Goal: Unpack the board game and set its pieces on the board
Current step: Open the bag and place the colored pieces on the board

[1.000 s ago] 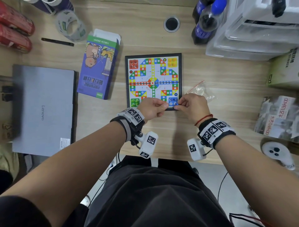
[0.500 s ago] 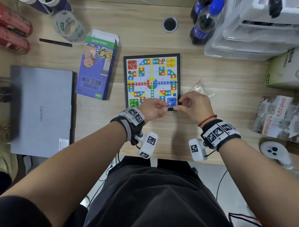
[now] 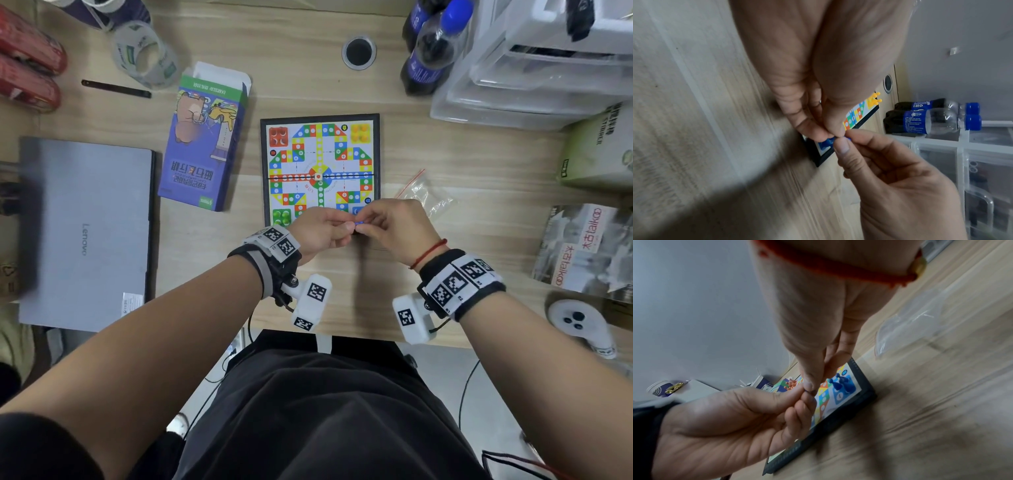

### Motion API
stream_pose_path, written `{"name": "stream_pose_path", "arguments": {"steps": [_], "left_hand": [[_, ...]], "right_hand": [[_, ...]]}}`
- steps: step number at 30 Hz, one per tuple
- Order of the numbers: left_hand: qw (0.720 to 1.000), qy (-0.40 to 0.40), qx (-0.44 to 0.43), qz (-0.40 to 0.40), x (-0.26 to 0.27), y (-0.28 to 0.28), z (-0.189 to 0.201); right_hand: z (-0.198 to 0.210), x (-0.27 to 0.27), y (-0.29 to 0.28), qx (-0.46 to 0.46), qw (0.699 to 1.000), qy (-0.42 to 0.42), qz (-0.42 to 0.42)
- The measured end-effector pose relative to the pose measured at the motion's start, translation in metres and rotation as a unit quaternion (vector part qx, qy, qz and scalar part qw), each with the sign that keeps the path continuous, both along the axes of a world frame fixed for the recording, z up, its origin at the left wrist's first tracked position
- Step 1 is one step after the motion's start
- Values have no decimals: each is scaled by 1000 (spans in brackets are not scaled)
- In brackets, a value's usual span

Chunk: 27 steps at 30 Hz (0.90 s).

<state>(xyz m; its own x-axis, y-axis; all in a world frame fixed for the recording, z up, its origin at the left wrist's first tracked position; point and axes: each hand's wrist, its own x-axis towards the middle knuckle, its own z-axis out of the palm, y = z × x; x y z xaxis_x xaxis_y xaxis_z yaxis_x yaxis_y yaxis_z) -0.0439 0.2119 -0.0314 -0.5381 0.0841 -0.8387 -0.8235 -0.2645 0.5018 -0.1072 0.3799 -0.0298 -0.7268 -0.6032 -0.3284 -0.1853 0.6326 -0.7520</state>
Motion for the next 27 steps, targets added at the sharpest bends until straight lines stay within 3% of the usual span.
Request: {"name": "stream_pose_path", "arguments": {"steps": [3, 9, 14, 27], "left_hand": [[999, -13, -44, 24, -1, 1, -2], [992, -16, -123, -20, -2, 1, -6], [992, -17, -117, -32, -3, 0, -6], [994, -13, -106, -22, -2, -3, -7]], "right_hand": [[-3, -2, 1, 29, 998, 59, -2], [-17, 3, -5, 67, 992, 101, 22], [-24, 6, -8, 56, 989, 133, 18], [-30, 3, -7, 61, 993, 100, 2]]}}
